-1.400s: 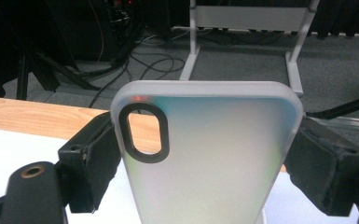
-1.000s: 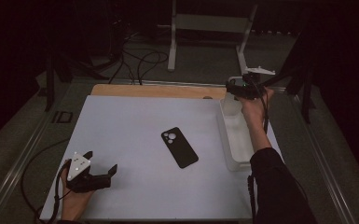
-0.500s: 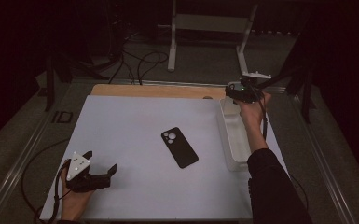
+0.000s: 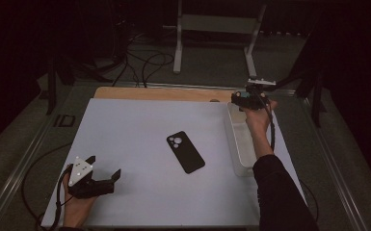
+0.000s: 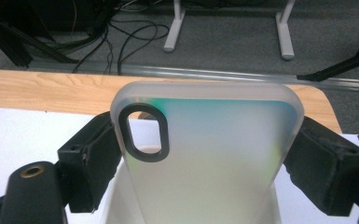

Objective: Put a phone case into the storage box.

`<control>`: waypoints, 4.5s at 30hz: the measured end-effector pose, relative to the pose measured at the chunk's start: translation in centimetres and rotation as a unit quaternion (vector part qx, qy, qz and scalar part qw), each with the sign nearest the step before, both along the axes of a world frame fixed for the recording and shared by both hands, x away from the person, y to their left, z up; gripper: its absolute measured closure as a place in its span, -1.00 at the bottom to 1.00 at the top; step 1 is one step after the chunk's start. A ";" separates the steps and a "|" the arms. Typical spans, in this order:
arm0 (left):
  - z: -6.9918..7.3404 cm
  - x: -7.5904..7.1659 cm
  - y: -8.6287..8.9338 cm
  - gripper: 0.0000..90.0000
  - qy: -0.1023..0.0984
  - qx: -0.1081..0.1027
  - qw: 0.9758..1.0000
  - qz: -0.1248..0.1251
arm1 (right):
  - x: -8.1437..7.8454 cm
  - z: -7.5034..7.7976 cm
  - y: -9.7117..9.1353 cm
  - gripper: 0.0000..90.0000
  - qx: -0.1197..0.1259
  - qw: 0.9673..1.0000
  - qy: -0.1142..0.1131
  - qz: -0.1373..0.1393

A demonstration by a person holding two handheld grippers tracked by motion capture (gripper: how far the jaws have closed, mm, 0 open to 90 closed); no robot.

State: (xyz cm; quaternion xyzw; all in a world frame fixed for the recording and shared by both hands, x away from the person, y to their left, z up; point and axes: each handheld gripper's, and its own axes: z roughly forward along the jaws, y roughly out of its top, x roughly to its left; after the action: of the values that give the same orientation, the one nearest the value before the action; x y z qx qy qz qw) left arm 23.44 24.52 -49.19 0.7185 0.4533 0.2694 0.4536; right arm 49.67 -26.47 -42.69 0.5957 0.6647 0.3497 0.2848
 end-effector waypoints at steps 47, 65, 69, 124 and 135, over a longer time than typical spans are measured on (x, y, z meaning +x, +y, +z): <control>-0.1 0.0 -0.1 -1.00 0.003 0.001 1.000 -0.001 | -1.0 0.1 -0.1 -0.81 0.018 1.000 0.011 0.014; -0.2 0.1 -0.3 -1.00 0.006 0.005 1.000 -0.004 | -6.3 1.8 0.5 -0.81 0.010 0.994 -0.038 0.101; -0.2 0.1 -0.4 -1.00 0.006 0.006 1.000 -0.004 | -7.2 1.8 0.8 -0.81 0.013 0.992 -0.042 0.114; 1.2 -0.7 -0.9 -1.00 -0.027 -0.001 0.999 -0.020 | -24.7 -3.3 -0.5 -0.79 0.088 0.950 -0.166 0.249; 1.7 -1.3 -1.1 -1.00 -0.044 -0.003 0.999 -0.026 | -25.0 -3.4 -0.7 -0.82 0.091 0.954 -0.138 0.252</control>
State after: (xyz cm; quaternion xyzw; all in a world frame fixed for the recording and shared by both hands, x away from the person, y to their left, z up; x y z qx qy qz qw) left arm 22.19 23.42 -47.48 0.7167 0.4146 0.2872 0.4817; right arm 24.72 -27.22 -46.09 0.3786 0.7127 0.5476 0.2210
